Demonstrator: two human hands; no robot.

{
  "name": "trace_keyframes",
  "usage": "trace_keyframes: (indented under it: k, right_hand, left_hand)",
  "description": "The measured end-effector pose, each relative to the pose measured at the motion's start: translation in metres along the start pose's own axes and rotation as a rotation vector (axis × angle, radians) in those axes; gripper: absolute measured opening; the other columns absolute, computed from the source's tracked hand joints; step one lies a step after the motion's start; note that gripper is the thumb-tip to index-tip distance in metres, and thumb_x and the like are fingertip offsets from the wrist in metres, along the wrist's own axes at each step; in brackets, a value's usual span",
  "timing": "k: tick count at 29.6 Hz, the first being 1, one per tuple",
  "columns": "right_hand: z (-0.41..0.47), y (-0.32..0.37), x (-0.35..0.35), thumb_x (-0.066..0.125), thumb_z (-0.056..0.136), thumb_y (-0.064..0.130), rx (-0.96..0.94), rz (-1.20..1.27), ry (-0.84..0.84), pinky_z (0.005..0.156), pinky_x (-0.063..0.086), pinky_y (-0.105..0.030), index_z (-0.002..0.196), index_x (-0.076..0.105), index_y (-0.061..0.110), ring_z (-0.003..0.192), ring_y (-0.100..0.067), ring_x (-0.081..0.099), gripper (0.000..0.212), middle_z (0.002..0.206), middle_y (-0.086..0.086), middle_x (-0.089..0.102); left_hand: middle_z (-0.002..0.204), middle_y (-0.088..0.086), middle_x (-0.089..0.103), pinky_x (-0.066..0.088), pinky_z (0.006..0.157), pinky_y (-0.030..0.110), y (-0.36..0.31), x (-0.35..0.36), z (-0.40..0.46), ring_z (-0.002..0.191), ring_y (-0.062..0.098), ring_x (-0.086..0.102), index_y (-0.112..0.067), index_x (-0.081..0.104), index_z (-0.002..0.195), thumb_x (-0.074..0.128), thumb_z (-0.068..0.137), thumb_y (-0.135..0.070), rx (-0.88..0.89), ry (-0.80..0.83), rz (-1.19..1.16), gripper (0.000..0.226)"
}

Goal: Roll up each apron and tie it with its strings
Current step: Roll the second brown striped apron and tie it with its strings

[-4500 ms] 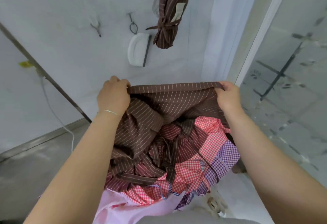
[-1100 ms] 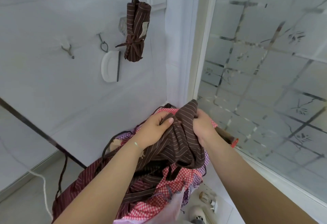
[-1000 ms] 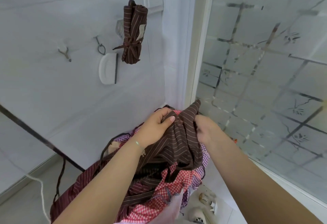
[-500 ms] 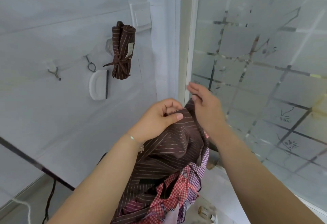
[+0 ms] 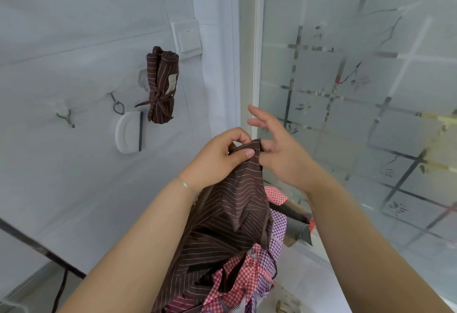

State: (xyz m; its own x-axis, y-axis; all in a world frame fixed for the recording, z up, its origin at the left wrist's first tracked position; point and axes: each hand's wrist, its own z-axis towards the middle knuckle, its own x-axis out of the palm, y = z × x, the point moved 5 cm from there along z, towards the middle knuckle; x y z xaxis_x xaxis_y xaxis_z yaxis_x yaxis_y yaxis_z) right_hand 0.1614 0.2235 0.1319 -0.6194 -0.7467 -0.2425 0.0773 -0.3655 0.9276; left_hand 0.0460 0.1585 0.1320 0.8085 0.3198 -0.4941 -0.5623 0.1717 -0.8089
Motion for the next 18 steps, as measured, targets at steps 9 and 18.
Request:
trace_keyframes:
  k: [9, 18]
  right_hand:
    - [-0.005, -0.014, 0.003, 0.068, 0.084, 0.032, 0.108, 0.103, -0.186, 0.073, 0.056, -0.031, 0.099, 0.058, 0.016, 0.076, -0.012, 0.066, 0.024, 0.087, 0.000, 0.070]
    - [0.001, -0.007, 0.003, 0.071, 0.085, 0.014, 0.022, -0.015, -0.305, 0.073, 0.058, -0.035, 0.080, 0.068, 0.023, 0.068, -0.008, 0.065, 0.011, 0.071, 0.006, 0.070]
  left_hand:
    - [0.079, -0.004, 0.064, 0.051, 0.070, 0.030, 0.008, -0.010, -0.003, 0.071, 0.012, 0.058, -0.019, 0.062, 0.085, 0.064, 0.091, -0.011, -0.085, -0.194, -0.123, 0.011]
    - [0.082, -0.010, 0.057, 0.047, 0.079, 0.019, 0.000, -0.023, 0.000, 0.075, 0.004, 0.053, -0.027, 0.064, 0.104, 0.068, 0.086, -0.009, -0.070, -0.218, -0.131, 0.025]
